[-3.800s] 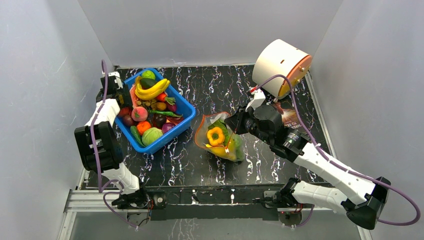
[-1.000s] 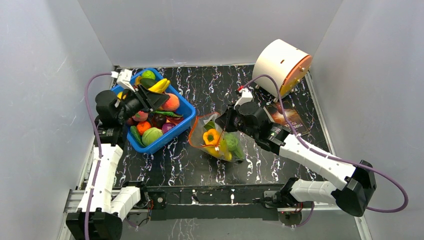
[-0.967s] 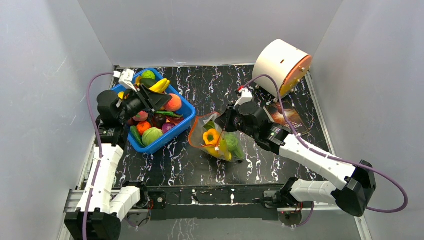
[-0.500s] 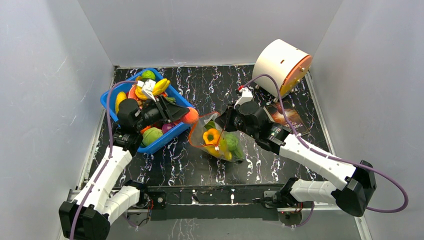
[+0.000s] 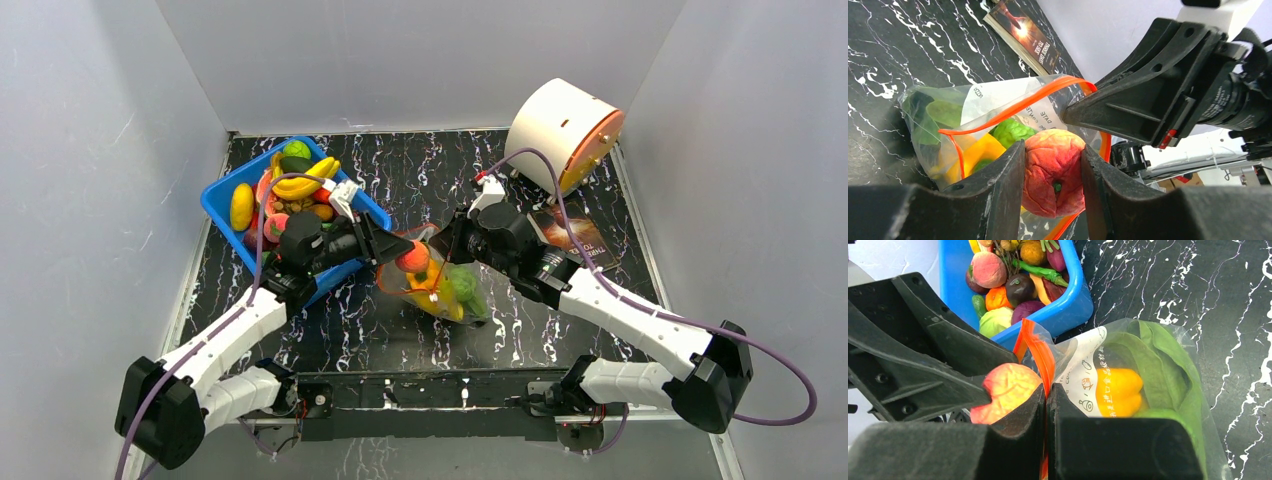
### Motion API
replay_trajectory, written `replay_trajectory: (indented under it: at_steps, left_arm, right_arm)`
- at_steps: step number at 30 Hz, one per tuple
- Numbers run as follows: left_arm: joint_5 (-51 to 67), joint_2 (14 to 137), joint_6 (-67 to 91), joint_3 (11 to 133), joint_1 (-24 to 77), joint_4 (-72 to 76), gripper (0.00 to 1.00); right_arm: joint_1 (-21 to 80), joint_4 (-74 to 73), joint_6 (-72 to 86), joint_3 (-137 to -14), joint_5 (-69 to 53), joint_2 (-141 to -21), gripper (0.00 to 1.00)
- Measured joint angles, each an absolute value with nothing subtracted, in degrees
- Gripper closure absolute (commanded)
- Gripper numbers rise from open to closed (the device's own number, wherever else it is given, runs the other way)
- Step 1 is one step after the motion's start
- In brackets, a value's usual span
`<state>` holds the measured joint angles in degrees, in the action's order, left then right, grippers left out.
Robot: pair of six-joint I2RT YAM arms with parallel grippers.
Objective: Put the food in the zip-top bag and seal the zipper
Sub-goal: Place the fake fruit in the zipper food storage bag.
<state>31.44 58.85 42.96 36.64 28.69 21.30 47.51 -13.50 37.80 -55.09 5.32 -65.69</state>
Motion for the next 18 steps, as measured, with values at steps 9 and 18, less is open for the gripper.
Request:
replay_trajectory:
  at_steps: [9, 18]
  left_arm:
    - [27.6, 59.9, 39.9, 36.6, 32.6, 21.4, 0.44]
    - [26.5, 59.5, 37.3, 36.6, 33.4, 21.4, 0.34]
  right_arm:
    - [47.5, -14.2, 37.2, -55.1, 4.9, -64.6, 1.0]
    - [47.5, -15.4, 35.2, -55.1, 4.3, -63.9, 1.0]
